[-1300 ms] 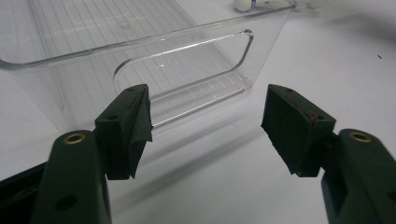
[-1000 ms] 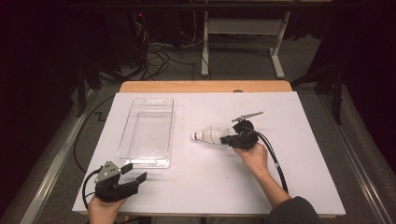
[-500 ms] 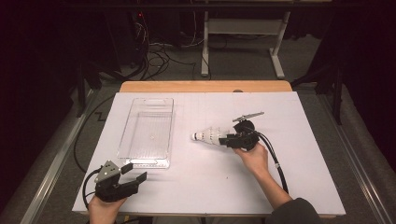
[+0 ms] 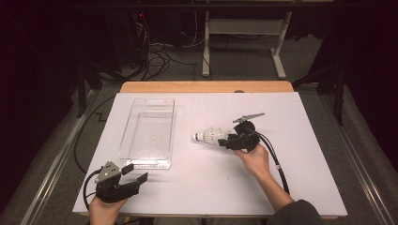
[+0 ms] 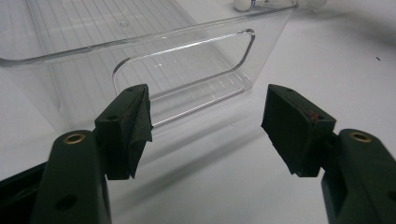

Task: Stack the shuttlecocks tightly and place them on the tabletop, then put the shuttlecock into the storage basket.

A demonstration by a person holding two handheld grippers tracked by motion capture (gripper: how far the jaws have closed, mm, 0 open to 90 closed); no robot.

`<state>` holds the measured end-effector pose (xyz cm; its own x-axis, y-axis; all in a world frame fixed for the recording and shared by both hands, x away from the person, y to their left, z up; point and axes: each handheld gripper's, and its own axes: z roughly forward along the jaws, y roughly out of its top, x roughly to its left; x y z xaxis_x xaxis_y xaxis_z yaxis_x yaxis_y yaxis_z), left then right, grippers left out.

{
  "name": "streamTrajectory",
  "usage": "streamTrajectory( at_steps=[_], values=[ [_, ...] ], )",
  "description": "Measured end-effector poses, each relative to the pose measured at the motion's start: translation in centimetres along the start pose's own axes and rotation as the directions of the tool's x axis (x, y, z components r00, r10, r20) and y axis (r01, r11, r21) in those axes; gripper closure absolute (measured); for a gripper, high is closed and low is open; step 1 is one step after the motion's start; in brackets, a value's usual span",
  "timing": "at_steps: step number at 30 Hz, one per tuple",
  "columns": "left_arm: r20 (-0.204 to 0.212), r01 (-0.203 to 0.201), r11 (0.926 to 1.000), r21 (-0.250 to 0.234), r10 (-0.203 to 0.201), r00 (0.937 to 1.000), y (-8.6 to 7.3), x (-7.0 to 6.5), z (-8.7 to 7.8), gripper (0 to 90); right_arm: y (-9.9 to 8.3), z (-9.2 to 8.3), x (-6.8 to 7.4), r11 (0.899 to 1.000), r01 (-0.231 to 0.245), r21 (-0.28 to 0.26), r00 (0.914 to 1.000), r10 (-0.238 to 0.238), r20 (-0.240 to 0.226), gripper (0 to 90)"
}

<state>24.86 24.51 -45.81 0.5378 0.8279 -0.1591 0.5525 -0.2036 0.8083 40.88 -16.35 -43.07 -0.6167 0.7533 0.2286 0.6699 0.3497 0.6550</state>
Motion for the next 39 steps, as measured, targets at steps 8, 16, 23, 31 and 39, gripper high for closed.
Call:
streamTrajectory(
  at_steps=[8, 16, 23, 31, 39],
  values=[
    [0.001, 0.000, 1.0000, -0.001, 0.000, 1.0000, 0.00, 0.01, -0.02, 33.4, 0.03, 0.21, 0.15, 1.000, 0.007, -0.002, 1.0000, -0.007, 0.003, 49.8],
    [0.001, -0.001, 1.0000, -0.002, 0.001, 1.0000, 0.02, -0.05, -0.07, 33.5, 0.13, 0.34, 0.34, 1.000, 0.011, -0.008, 0.9999, -0.011, 0.006, 49.5],
    [0.001, 0.004, 1.0000, -0.001, -0.004, 1.0000, -0.03, 0.04, -0.04, 33.4, 0.27, 0.41, 0.44, 1.000, 0.019, -0.007, 0.9998, -0.019, 0.003, 49.5],
    [0.002, 0.000, 1.0000, -0.002, 0.000, 1.0000, 0.04, -0.01, -0.03, 33.4, 0.41, 0.63, 0.59, 1.000, 0.020, -0.005, 0.9998, -0.020, 0.002, 49.6],
    [0.005, -0.005, 1.0000, -0.003, 0.005, 1.0000, 0.13, -0.02, -0.10, 33.5, 0.62, 0.85, 0.52, 1.000, 0.020, -0.007, 0.9998, -0.020, 0.008, 49.7]
  ],
)
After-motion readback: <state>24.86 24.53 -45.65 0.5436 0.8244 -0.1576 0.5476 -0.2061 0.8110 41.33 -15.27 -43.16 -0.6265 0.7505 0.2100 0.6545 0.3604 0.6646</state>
